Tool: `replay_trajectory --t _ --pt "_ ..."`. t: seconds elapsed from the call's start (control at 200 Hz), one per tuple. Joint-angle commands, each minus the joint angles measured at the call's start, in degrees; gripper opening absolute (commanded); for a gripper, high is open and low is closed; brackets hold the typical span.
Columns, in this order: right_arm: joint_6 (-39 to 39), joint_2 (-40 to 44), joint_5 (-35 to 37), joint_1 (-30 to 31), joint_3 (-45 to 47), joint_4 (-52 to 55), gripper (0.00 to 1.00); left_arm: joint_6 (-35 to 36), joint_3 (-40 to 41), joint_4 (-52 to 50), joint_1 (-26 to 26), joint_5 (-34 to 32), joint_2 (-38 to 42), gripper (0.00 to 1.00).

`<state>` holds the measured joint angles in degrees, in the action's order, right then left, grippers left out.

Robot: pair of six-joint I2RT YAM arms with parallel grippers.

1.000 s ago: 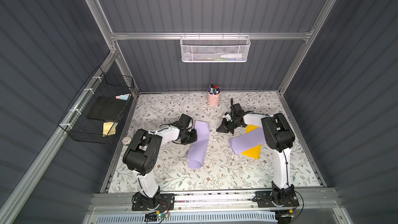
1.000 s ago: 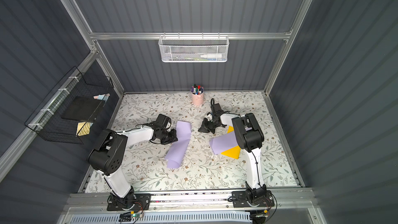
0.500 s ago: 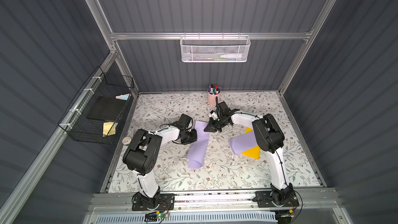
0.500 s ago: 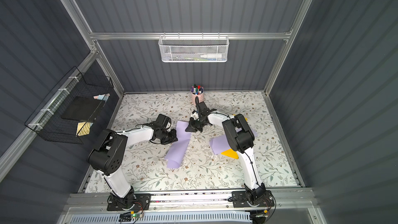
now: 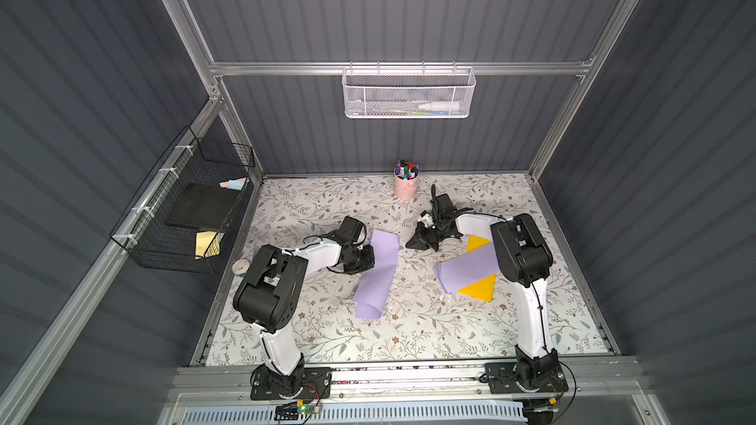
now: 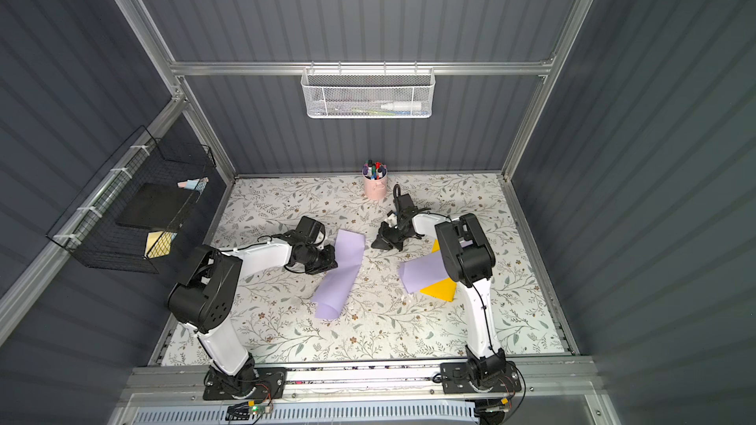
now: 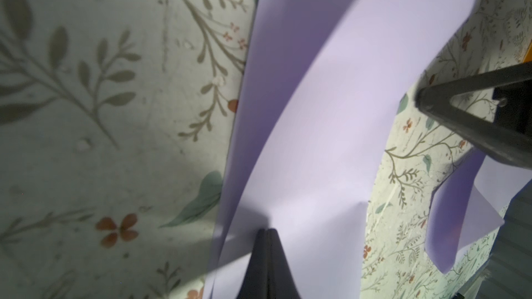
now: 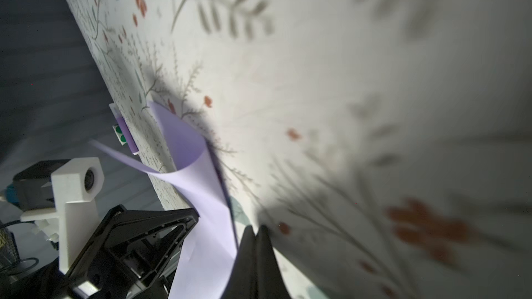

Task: Fold the rectangular paper in half along the long edge
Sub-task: Fold the paper at the center of the board.

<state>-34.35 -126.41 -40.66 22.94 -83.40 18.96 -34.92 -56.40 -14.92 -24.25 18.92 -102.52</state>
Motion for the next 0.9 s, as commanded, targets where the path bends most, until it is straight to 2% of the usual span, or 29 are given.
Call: replay_trajectory --t 0.0,0.155,0.42,0.655,0.895 --pt "1.5 0.9 4.1 0.1 0.8 3.7 0.00 1.3 2.3 -8.8 0.4 -3.8 -1.5 0.00" --pt "1.5 2.4 2.1 4.1 -3.7 4.1 0.00 1.3 2.3 -8.8 0.3 -3.7 -1.6 0.00" --pt "0.4 -5.1 3.1 7.8 -12.2 7.9 0.00 1.3 2.0 -8.9 0.4 -3.7 -1.8 0.00" --pt "-2.2 -6.8 3.9 4.3 -7.9 3.8 0.00 1.4 1.8 -9.3 0.3 -3.7 -1.6 0.00" --pt "-0.8 -3.2 5.8 -2.3 -0.7 2.9 0.00 1.6 1.8 -9.6 0.4 -3.7 -1.5 0.00"
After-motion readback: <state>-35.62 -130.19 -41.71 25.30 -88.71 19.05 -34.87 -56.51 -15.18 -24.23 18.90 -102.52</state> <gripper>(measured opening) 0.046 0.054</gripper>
